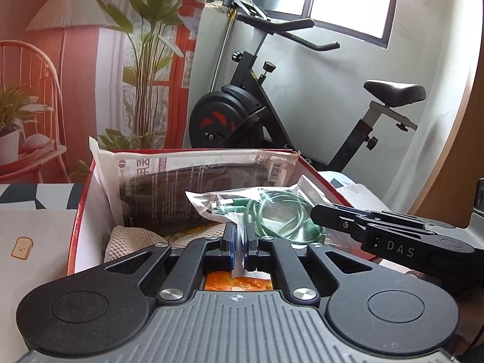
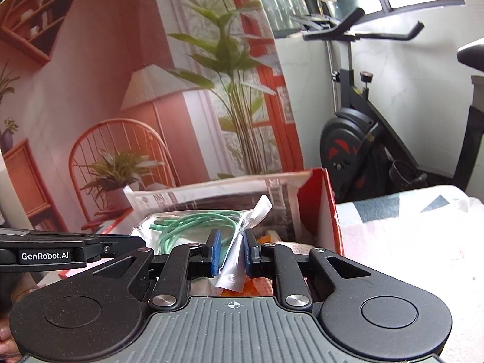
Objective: Organize soft objects
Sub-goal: 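Lift the cable bag and carry it over the red box, then open both grippers to drop the cable bag into the box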
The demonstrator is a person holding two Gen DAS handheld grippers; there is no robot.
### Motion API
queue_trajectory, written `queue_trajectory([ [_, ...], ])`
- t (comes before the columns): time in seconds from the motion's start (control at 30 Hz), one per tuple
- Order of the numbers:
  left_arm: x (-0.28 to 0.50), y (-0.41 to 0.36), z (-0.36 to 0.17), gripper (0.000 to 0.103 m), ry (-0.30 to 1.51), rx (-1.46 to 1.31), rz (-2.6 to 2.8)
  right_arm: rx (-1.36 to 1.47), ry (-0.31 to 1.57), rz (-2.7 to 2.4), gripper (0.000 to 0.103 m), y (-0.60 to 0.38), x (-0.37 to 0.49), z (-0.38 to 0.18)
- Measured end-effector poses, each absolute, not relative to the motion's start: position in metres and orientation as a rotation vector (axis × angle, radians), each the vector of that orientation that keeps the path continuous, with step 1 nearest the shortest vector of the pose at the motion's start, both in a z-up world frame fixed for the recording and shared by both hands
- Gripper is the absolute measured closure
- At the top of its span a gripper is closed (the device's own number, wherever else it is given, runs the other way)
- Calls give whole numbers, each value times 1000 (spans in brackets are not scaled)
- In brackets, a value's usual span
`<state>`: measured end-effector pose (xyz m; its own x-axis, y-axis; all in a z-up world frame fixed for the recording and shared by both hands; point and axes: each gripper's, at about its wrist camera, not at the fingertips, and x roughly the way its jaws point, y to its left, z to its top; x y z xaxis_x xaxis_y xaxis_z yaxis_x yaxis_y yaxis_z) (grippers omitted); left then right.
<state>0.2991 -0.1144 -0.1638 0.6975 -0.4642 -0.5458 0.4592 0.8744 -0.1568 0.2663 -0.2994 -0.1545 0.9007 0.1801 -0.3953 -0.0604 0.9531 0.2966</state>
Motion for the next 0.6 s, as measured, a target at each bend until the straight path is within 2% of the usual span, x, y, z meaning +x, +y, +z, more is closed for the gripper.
queue_trajectory([
  [0.2, 304, -114, -173, 95, 667, 2, -513, 283, 459, 118, 86, -302, 269, -166],
  [0.3, 307, -114, -174, 90, 687, 8, -498, 278, 471, 103, 82, -303, 269, -168],
  [0.37, 307, -112, -175, 75, 699, 0, -496, 266, 467, 98, 81, -302, 266, -167],
  [0.4, 306, -112, -174, 60, 701, -8, -496, 259, 467, 96, 77, -301, 266, -166],
  [0.43, 304, -111, -172, 53, 691, -16, -497, 253, 466, 91, 66, -300, 264, -165],
  [0.5, 300, -111, -168, 47, 670, -21, -498, 245, 455, 81, 55, -298, 259, -161],
  [0.6, 296, -108, -161, 36, 653, -25, -479, 218, 445, 74, 51, -295, 252, -156],
])
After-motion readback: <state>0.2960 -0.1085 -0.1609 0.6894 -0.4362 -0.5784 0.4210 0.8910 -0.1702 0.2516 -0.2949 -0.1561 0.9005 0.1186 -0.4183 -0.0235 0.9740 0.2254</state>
